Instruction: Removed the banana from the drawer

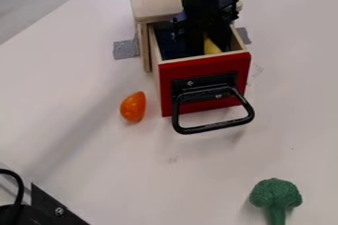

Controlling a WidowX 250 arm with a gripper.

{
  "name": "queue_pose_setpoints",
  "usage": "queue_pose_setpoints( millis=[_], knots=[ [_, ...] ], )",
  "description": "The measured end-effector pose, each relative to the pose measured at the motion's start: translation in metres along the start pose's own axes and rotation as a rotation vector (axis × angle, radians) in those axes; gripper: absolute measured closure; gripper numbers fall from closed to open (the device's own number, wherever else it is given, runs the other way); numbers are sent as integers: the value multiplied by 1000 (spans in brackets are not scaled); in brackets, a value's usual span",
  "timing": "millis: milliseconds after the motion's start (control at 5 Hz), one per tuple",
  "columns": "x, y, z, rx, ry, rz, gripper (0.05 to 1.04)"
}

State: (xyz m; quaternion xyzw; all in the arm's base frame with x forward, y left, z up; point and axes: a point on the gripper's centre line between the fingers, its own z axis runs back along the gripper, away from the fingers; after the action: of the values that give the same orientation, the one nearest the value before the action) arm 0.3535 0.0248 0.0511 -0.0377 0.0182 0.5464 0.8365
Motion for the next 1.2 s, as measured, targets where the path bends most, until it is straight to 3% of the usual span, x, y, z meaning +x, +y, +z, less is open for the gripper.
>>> queue_pose_setpoints(
  millis=[200, 400, 600, 800, 1200],
  knots=[
    [-5, 3, 3, 11, 40, 13, 557],
    [-8, -1, 22, 15, 124, 33, 557],
    [-4, -12, 47, -15, 199, 66, 594],
    [0, -16, 55, -12, 312, 140, 612],
    [0, -13, 61, 36, 487, 262, 612]
  ],
)
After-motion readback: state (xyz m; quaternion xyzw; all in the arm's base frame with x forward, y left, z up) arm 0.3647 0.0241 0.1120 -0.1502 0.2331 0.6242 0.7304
